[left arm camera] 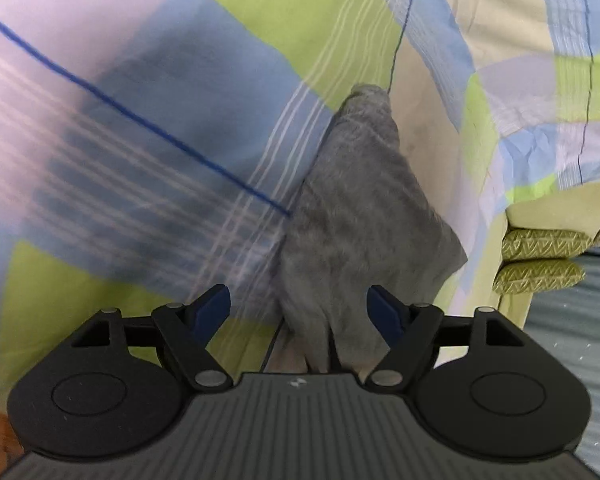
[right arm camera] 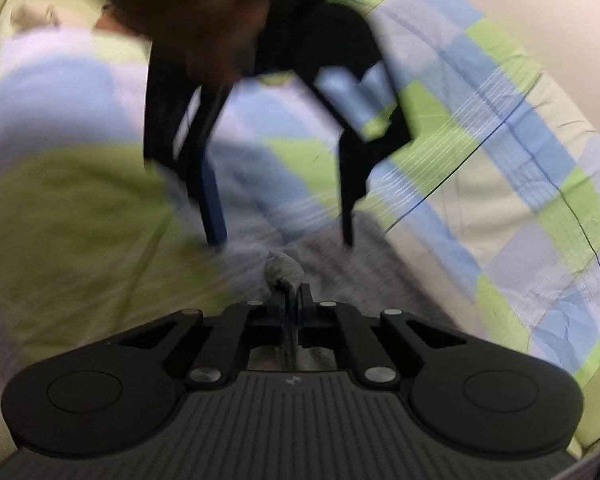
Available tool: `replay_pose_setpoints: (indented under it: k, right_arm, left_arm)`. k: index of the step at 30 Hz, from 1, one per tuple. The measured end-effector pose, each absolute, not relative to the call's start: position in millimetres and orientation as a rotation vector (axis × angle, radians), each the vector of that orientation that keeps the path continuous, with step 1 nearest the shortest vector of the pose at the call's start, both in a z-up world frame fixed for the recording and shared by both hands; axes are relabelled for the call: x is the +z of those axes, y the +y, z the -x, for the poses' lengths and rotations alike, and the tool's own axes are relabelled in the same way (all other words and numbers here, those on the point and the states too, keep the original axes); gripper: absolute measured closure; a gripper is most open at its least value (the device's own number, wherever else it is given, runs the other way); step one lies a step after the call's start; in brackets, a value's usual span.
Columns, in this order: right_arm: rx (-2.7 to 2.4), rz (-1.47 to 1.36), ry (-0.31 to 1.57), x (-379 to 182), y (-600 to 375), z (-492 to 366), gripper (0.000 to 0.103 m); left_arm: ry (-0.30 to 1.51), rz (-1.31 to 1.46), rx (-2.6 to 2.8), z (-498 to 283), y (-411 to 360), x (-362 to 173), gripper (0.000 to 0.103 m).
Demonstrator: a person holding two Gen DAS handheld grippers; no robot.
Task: Fold clothes
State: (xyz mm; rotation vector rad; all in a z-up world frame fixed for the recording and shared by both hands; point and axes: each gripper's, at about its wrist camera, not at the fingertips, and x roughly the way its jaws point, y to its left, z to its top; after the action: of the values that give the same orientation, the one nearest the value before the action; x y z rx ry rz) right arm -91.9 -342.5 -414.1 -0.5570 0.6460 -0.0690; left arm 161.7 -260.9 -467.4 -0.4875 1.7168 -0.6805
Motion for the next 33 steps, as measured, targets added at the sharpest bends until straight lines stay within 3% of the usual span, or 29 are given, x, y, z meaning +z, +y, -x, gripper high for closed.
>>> replay_pose_setpoints:
  k: [3,5,6,7,8,13,16,20,25,28,33]
  right_arm:
    - [-0.066,0.541,0.622,-404.6,-346.2,95.0,0.100]
    - [-0.059,0.535,0.631,-402.6,-349.2,96.2,0.095]
    - [-0.053,0.510,0.655,-400.9,-352.4,97.4,0.086]
    - [-0.049,0.479,0.681,-399.0,-356.2,98.9,0.057]
    - [-0.045,0.448,0.707,-397.1,-359.9,100.4,0.045]
    - [-0.243,-0.001,0.795,-373.3,-452.7,123.9,0.045]
    - [-0.341,-0.417,0.804,-385.8,-551.0,139.8,0.046]
    - [-0.232,-0.723,0.851,-421.1,-616.4,139.2,0.063]
    - [-0.070,-0.885,0.901,-446.4,-641.8,130.1,0.064]
    - [-0.019,-0.872,0.889,-450.2,-635.0,122.5,0.091]
    - [-0.091,-0.891,0.810,-439.1,-619.3,128.0,0.093]
  left_arm:
    - [1.705,0.523,-0.742,-166.4,-277.1,-474.0,0.030]
    - [1.689,0.528,-0.786,-169.0,-290.3,-479.5,0.044]
    - [1.677,0.518,-0.807,-169.8,-292.0,-479.3,0.072]
    - [1.652,0.468,-0.853,-168.7,-299.8,-478.4,0.099]
    - [1.641,0.424,-0.871,-168.2,-304.1,-478.0,0.099]
    - [1.652,0.355,-0.860,-166.6,-301.4,-482.0,0.097]
    - [1.675,0.370,-0.822,-168.5,-299.7,-484.5,0.097]
    - [1.667,0.301,-0.833,-167.2,-311.9,-481.7,0.096]
    - [1.701,0.343,-0.836,-171.1,-312.9,-492.3,0.096]
    - [1.706,0.354,-0.859,-172.3,-312.4,-491.0,0.097]
    - [1.599,0.190,-0.993,-161.9,-334.3,-459.2,0.101]
